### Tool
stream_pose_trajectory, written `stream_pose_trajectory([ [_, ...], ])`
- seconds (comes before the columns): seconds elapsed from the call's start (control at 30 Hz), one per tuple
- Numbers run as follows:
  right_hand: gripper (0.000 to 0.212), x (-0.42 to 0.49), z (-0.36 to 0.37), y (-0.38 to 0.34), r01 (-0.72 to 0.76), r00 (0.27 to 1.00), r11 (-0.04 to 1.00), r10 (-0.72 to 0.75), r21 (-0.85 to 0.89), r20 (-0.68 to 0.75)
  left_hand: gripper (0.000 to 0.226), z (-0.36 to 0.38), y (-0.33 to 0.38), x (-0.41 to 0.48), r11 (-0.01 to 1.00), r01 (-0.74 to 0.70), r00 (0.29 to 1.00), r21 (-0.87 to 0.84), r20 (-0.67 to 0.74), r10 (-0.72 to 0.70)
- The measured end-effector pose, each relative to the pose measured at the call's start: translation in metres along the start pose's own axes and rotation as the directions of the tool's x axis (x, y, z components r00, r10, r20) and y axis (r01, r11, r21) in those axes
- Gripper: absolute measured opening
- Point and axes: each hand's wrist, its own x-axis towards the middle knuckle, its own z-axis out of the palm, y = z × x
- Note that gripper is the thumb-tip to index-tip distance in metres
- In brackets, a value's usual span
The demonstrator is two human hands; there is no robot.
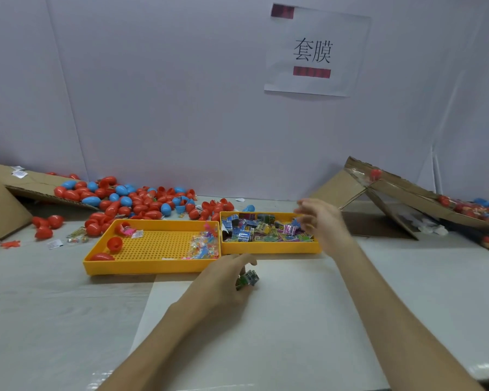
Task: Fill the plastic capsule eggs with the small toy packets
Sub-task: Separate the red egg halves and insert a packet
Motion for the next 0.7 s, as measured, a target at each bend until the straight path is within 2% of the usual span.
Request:
stream_pose_trajectory([
  [0.17,0.019,-0.033,0.024,0.057,0.143,0.983,0.956,-0.106,-0.258,0.153,0.046,-0.005,0.0,0.001,0.997,0.027,1.0,-0.075,0.0,-0.027],
  [0.27,0.018,-0.05,0.03,0.07,0.236,0.917,0.879,-0.061,-0.414,0.394,0.044,-0.007,0.004,0.001,0.996,0.024,0.999,-0.09,-0.028,-0.027],
  [0.33,0.012,-0.058,0.034,0.071,0.288,0.871,0.837,-0.026,-0.466,0.491,0.042,-0.008,0.007,0.002,0.993,0.023,0.999,-0.113,-0.032,-0.027],
  [0.43,0.006,-0.06,0.037,0.07,0.318,0.864,0.794,-0.018,-0.518,0.503,0.047,-0.009,0.007,0.002,0.988,0.048,0.999,-0.145,0.027,-0.045],
  [0.5,0.012,-0.059,0.035,0.071,0.317,0.872,0.792,-0.027,-0.521,0.489,0.051,-0.01,0.004,0.002,0.981,0.06,0.996,-0.182,0.079,-0.047],
  [0.7,0.02,-0.057,0.031,0.068,0.308,0.879,0.813,-0.045,-0.494,0.474,0.05,-0.007,-0.002,0.003,0.975,0.065,0.997,-0.213,0.062,-0.053],
])
